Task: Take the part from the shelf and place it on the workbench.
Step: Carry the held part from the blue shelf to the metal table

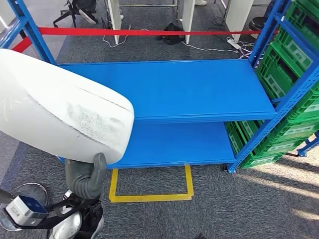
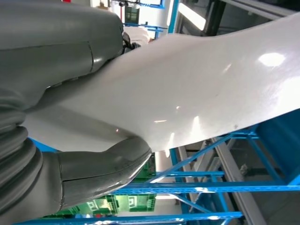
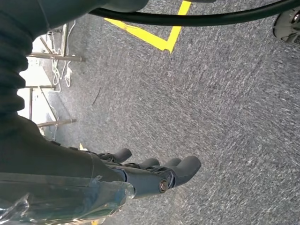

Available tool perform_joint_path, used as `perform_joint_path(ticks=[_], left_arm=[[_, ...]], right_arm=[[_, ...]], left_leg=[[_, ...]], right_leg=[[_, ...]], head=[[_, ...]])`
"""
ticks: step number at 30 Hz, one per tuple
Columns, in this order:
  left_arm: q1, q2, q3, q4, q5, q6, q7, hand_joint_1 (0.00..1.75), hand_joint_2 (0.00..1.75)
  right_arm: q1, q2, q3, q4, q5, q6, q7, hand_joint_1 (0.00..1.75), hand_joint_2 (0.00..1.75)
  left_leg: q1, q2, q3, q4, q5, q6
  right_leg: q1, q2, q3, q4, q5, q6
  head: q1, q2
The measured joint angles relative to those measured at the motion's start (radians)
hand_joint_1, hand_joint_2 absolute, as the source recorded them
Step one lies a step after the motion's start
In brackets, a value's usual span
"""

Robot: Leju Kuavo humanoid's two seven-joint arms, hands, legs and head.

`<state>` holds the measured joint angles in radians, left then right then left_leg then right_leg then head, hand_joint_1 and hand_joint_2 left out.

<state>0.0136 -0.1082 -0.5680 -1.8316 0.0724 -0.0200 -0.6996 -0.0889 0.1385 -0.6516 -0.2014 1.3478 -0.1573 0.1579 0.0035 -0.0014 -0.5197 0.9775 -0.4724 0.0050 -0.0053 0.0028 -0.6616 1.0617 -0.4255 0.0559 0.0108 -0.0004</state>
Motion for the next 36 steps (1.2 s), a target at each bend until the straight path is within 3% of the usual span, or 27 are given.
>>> perform_joint_path(ticks=[3,4,5,6,8,10,11,13,14,15,18,19,20,22,24,25,26,28,30,31,33,34,36], left_arm=[[0.0,0.0,0.0,0.0,0.0,0.0,0.0,1.69,1.75],[0.001,0.0,0.0,0.0,0.0,0.0,0.0,1.69,1.75],[0.001,0.0,0.0,0.0,0.0,0.0,0.0,1.69,1.75],[0.001,0.001,0.0,0.0,0.0,0.0,0.0,1.69,1.75],[0.001,0.0,0.0,0.0,0.0,0.0,0.0,1.69,1.75],[0.001,0.0,0.0,0.0,0.0,0.0,0.0,1.69,1.75],[0.001,0.0,0.0,0.0,0.0,0.0,0.0,1.69,1.75],[0.001,0.0,-0.001,0.0,0.0,0.0,0.0,1.69,1.75],[0.001,0.0,-0.001,0.0,0.0,0.0,0.0,1.69,1.75],[0.001,0.001,-0.001,0.0,0.0,0.0,0.0,1.69,1.75],[0.002,0.003,-0.001,0.0,0.0,0.0,0.0,1.69,1.75],[0.003,0.004,-0.002,0.0,0.0,0.0,0.0,1.69,1.75],[0.004,0.006,-0.002,0.0,0.0,0.0,0.0,1.69,1.75],[0.005,0.007,-0.004,0.0,0.0,0.0,0.0,1.69,1.75],[0.005,0.007,-0.006,0.0,0.0,0.0,0.0,1.69,1.75],[0.004,0.007,-0.008,0.0,0.0,0.0,0.0,1.69,1.75],[0.004,0.007,-0.01,0.0,0.0,0.0,0.0,1.69,1.75],[0.005,0.007,-0.014,0.0,0.0,0.0,0.0,1.69,1.75],[0.006,0.008,-0.017,0.0,0.0,0.0,0.0,1.69,1.75],[0.005,0.008,-0.019,0.0,0.0,0.0,0.0,1.69,1.75],[0.006,0.008,-0.021,0.001,0.0,0.0,0.0,1.69,1.75],[0.006,0.008,-0.021,0.001,0.0,0.0,0.0,1.69,1.75],[0.006,0.009,-0.021,0.001,0.0,0.0,0.0,1.69,1.75]], right_arm=[[0.0,0.0,0.0,0.0,-0.001,0.0,0.0,0.0,1.75],[0.0,0.0,0.0,0.0,-0.001,0.0,-0.001,0.0,1.75],[0.0,0.0,0.0,0.0,-0.002,0.0,-0.001,0.0,1.75],[0.0,0.0,0.0,0.0,-0.002,0.0,-0.001,0.0,1.75],[-0.002,0.0,0.0,0.0,-0.002,0.0,-0.001,0.0,1.75],[-0.006,0.0,0.0,0.0,-0.002,0.0,-0.001,0.0,1.75],[-0.007,0.0,0.0,0.0,-0.002,0.0,-0.002,0.0,1.75],[-0.006,0.001,0.0,0.0,-0.002,0.0,-0.002,0.0,1.75],[-0.006,0.001,0.0,0.0,-0.002,0.001,-0.002,0.0,1.75],[-0.007,0.001,0.0,0.0,-0.002,0.001,-0.002,0.0,1.75],[-0.007,0.002,0.0,0.0,-0.002,0.001,-0.004,0.0,1.75],[-0.005,0.002,0.0,0.0,-0.002,0.001,-0.005,0.0,1.75],[-0.004,0.002,0.0,0.0,-0.001,0.0,-0.006,0.0,1.75],[-0.003,0.002,0.0,0.0,-0.001,0.0,-0.006,0.0,1.75],[-0.003,0.002,0.0,0.0,0.0,0.0,-0.006,0.0,1.75],[-0.003,0.002,0.0,0.0,0.001,0.0,-0.006,0.0,1.75],[-0.003,0.002,0.0,0.0,0.001,0.0,-0.006,0.0,1.75],[0.0,0.002,0.0,0.0,0.002,0.0,-0.006,0.0,1.75],[0.003,0.002,0.0,0.0,0.004,0.0,-0.006,0.0,1.75],[0.004,0.002,0.0,0.0,0.004,0.0,-0.006,0.0,1.75],[0.005,0.002,0.0,0.0,0.006,0.0,-0.006,0.0,1.75],[0.006,0.002,0.0,0.0,0.007,0.0,-0.006,0.0,1.75],[0.006,0.002,0.0,0.0,0.009,0.0,-0.006,0.0,1.75]], left_leg=[[-0.001,0.001,-0.034,0.001,0.029,0.009],[-0.002,0.001,-0.046,0.001,0.039,0.009],[-0.003,0.001,-0.059,0.002,0.049,0.009],[-0.003,0.0,-0.07,0.002,0.058,0.008],[-0.004,-0.001,-0.088,0.003,0.075,0.002],[-0.006,-0.001,-0.097,0.004,0.092,-0.008],[-0.006,0.0,-0.099,0.003,0.1,-0.014],[-0.005,0.0,-0.103,0.001,0.111,-0.026],[-0.004,0.0,-0.109,0.008,0.1,-0.031],[-0.004,0.0,-0.121,0.032,0.068,-0.037],[-0.002,0.0,-0.175,0.206,-0.072,-0.048],[-0.002,0.0,-0.185,0.259,-0.091,-0.05],[-0.002,0.0,-0.183,0.291,-0.09,-0.05],[-0.002,0.0,-0.126,0.244,-0.039,-0.048],[-0.003,0.0,-0.018,0.097,-0.011,-0.042],[-0.004,-0.001,0.023,0.034,-0.014,-0.037],[-0.005,-0.001,0.05,-0.013,-0.021,-0.032],[-0.007,-0.001,0.05,-0.037,-0.017,-0.016],[-0.005,0.0,0.035,-0.04,0.002,0.0],[-0.003,0.001,0.026,-0.042,0.011,0.006],[-0.004,0.003,0.007,-0.041,0.028,0.011],[-0.004,0.003,-0.002,-0.041,0.036,0.011],[-0.004,0.004,-0.018,-0.04,0.048,0.01]], right_leg=[[-0.001,0.0,-0.054,0.186,-0.128,0.009],[0.0,0.0,-0.059,0.233,-0.142,0.009],[0.0,0.0,-0.048,0.249,-0.137,0.008],[0.0,0.0,-0.019,0.225,-0.115,0.006],[0.0,0.001,0.086,0.083,-0.076,0.001],[0.003,0.003,0.166,-0.042,-0.076,-0.003],[0.005,0.005,0.176,-0.066,-0.083,-0.006],[0.005,0.004,0.163,-0.071,-0.071,-0.019],[0.004,0.003,0.156,-0.071,-0.062,-0.028],[0.002,0.002,0.146,-0.072,-0.05,-0.037],[0.001,-0.001,0.106,-0.072,-0.015,-0.048],[0.002,-0.002,0.091,-0.071,-0.004,-0.048],[0.002,-0.003,0.076,-0.071,0.007,-0.047],[0.002,-0.004,0.049,-0.07,0.029,-0.044],[0.003,-0.003,0.029,-0.069,0.048,-0.038],[0.004,-0.003,0.023,-0.069,0.057,-0.033],[0.005,-0.003,0.018,-0.071,0.067,-0.028],[0.004,-0.004,0.011,-0.079,0.087,-0.017],[0.002,-0.003,-0.004,-0.062,0.063,-0.005],[0.002,-0.002,-0.018,-0.023,0.025,0.0],[0.002,-0.002,-0.053,0.112,-0.071,0.007],[0.001,-0.002,-0.064,0.176,-0.102,0.009],[0.002,-0.002,-0.061,0.231,-0.112,0.01]], head=[[0.003,0.0],[0.003,0.0],[0.003,0.0],[0.003,0.0],[0.004,0.0],[0.003,0.0],[0.003,0.0],[0.004,0.0],[0.004,0.0],[0.002,0.0],[-0.004,0.0],[-0.004,0.0],[-0.004,0.0],[-0.004,0.0],[-0.004,0.0],[-0.003,0.0],[-0.003,0.0],[-0.003,0.0],[-0.002,0.0],[0.0,0.0],[0.005,0.0],[0.004,0.0],[0.005,0.0]])
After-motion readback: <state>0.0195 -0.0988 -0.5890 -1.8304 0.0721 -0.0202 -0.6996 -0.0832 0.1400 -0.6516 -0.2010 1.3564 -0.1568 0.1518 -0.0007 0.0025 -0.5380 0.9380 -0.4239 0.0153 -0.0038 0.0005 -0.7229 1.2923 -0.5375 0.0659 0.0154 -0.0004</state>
